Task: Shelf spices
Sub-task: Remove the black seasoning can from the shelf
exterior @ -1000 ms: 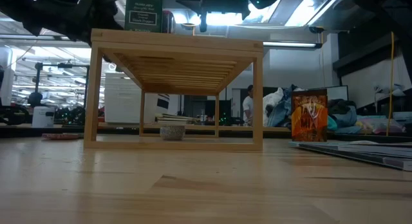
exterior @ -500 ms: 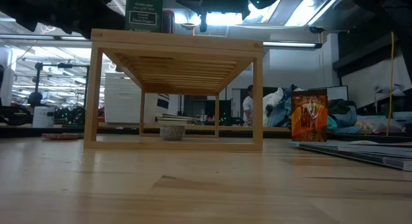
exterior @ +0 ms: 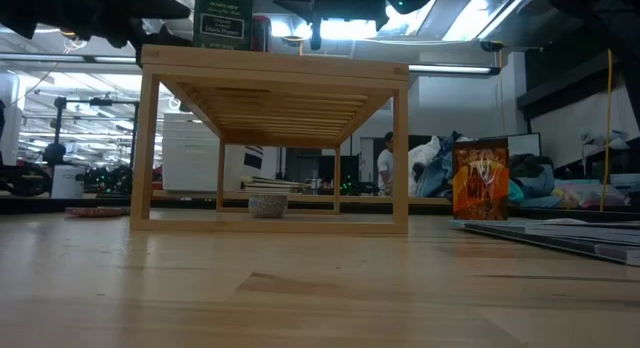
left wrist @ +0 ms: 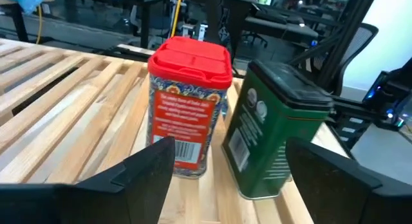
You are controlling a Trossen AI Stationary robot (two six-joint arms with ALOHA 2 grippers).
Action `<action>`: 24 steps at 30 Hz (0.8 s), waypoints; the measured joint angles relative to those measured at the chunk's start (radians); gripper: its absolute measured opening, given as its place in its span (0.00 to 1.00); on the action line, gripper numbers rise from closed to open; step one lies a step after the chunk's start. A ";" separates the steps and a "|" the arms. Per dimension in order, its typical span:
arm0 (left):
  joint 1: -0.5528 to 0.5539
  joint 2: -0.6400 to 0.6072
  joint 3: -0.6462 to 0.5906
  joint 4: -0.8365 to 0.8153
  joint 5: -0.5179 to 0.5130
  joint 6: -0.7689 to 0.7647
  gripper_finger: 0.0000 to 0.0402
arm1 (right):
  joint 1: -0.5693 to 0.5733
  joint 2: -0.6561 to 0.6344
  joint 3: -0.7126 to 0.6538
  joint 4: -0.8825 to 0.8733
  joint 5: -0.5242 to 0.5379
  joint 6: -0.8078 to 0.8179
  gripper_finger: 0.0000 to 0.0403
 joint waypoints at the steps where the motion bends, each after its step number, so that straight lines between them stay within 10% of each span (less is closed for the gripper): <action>1: -0.011 -0.005 0.000 0.001 -0.009 -0.003 0.72 | 0.000 0.000 0.000 0.000 0.000 0.000 0.08; 24: -0.215 0.163 0.000 0.183 -0.166 -0.078 0.72 | 0.000 0.000 0.000 0.000 0.000 0.000 0.08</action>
